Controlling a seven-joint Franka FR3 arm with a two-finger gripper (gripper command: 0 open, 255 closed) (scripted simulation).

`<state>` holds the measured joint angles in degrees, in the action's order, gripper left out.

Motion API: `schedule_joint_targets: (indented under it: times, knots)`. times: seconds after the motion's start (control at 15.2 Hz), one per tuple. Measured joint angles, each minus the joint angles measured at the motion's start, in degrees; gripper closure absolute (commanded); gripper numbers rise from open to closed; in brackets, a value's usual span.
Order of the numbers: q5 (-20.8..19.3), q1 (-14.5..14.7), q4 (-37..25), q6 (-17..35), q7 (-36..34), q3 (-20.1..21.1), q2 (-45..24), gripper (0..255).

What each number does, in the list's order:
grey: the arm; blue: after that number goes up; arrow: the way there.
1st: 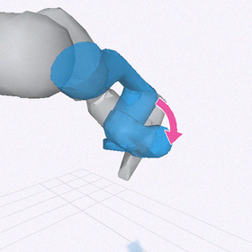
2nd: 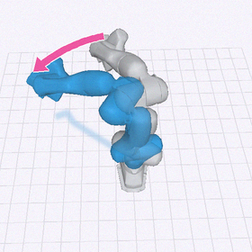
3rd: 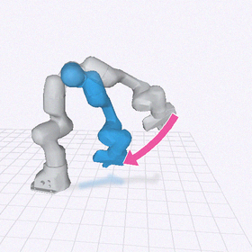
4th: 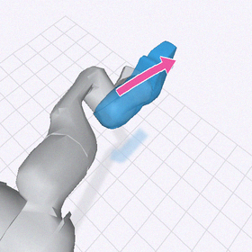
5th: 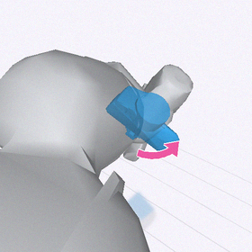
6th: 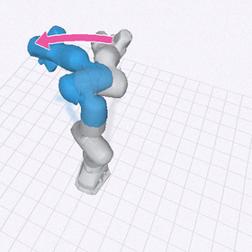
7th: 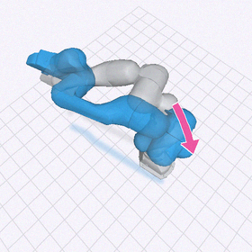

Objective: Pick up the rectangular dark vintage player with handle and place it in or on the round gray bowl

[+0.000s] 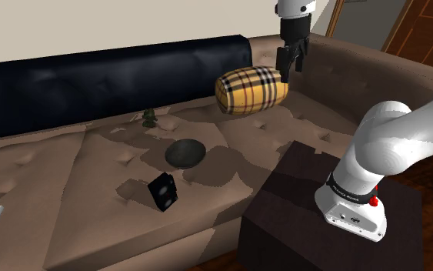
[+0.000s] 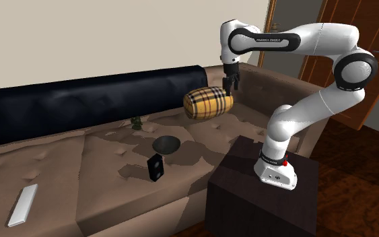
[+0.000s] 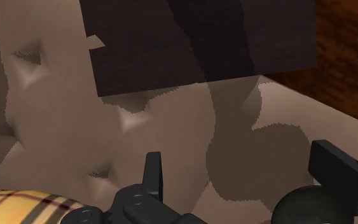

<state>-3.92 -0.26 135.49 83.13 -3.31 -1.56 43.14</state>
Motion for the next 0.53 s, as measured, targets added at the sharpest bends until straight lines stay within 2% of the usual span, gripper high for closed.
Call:
schedule_joint_targets:
  times: [0.2, 0.53]
  knots:
    - [1.36, 0.28, 1.28, 1.38, -2.19, 1.31, 0.02, 0]
    - [6.40, 1.43, 4.79, 7.77, -10.51, 6.33, -2.06, 0]
